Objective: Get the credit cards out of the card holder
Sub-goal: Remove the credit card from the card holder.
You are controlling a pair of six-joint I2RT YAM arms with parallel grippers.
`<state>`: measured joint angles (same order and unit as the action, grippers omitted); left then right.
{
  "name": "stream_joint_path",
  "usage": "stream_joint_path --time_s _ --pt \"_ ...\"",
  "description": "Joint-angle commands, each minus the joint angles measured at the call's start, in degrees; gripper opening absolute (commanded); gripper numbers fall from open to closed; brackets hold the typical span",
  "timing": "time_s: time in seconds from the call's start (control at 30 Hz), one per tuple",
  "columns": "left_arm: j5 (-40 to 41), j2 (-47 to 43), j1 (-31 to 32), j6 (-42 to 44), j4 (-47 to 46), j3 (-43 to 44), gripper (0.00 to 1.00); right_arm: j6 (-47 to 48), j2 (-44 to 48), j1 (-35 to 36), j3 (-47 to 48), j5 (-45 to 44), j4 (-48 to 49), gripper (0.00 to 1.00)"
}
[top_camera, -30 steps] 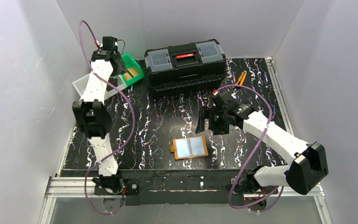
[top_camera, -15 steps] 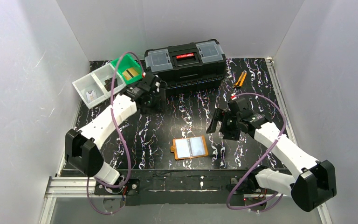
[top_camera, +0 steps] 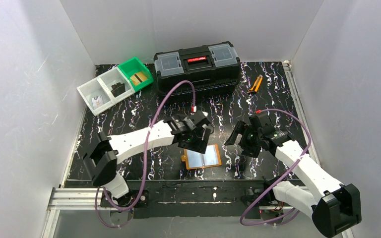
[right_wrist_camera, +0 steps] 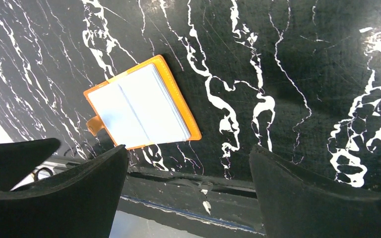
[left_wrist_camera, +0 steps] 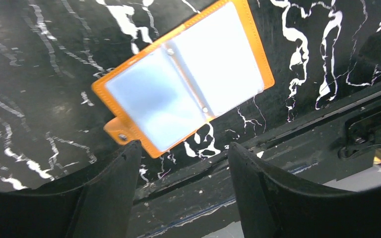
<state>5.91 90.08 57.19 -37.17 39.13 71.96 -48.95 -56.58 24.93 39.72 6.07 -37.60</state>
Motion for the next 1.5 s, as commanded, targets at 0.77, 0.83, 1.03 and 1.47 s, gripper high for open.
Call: stream_joint_path --time_s 0.77,0.83,1.03,1.47 --pt "1.58 20.79 7.50 6.73 -6.96 6.70 0.56 -3.18 5.36 -4.01 -3.97 -0.73 -1.43 0.98" --pt "1.91 21.81 7.50 7.03 -6.97 6.33 0.54 -2.68 4.81 -4.01 -4.04 -0.28 -1.35 0.98" --pt "2.28 22.64 7.59 6.59 -7.74 4.14 0.44 -1.97 3.69 -4.01 -4.68 0.83 -0.75 0.98" --pt "-1.70 18.25 4.90 6.79 -11.35 -1.20 0.00 -2.50 0.57 -2.27 -6.24 5.24 4.05 0.95"
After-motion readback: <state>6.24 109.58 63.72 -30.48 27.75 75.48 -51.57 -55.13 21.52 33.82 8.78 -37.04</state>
